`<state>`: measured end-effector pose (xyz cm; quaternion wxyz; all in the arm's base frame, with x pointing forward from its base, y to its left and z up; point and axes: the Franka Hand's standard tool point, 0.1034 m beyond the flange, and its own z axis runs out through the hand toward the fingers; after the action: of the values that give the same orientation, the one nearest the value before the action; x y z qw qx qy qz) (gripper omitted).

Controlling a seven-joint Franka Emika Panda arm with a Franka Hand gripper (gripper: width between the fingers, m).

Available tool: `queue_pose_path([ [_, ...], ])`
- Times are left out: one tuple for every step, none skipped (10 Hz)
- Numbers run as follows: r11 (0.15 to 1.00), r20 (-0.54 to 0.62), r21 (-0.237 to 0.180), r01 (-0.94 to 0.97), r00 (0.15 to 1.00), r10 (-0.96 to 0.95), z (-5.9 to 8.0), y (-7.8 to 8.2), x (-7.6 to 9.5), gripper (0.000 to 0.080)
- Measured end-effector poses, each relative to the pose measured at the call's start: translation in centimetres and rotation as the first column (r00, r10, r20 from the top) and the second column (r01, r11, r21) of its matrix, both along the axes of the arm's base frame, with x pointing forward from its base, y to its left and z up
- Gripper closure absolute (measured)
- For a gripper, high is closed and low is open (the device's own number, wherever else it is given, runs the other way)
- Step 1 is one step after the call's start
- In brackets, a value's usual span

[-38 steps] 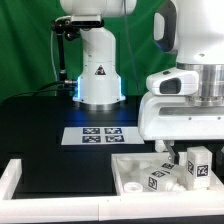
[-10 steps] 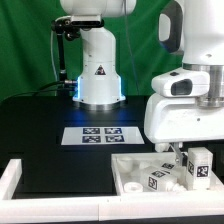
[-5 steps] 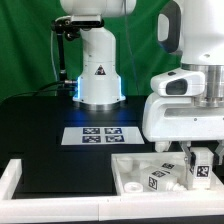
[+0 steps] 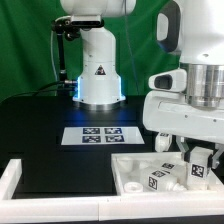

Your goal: Assemble one leg

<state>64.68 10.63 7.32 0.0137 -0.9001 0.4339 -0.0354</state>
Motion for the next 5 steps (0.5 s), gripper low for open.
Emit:
queue_pose_path([
  [0.982, -0.002, 0.025, 0.189, 0.982, -0.189, 0.00, -0.24, -0.13, 0.0514],
  [0.952, -0.015, 0.045, 0.304, 0.953, -0.303, 0.01, -0.41, -0.21, 0.0514],
  [0.934, -0.019, 0.048, 0.353, 0.936, -0.352, 0.00, -0.37, -0.25, 0.0514],
  [0.885, -0.027, 0.051, 0.462, 0.887, -0.462, -0.01, -0.33, -0.34, 0.0514],
  [0.861, -0.028, 0.053, 0.506, 0.863, -0.505, -0.01, -0.40, -0.40, 0.0514],
])
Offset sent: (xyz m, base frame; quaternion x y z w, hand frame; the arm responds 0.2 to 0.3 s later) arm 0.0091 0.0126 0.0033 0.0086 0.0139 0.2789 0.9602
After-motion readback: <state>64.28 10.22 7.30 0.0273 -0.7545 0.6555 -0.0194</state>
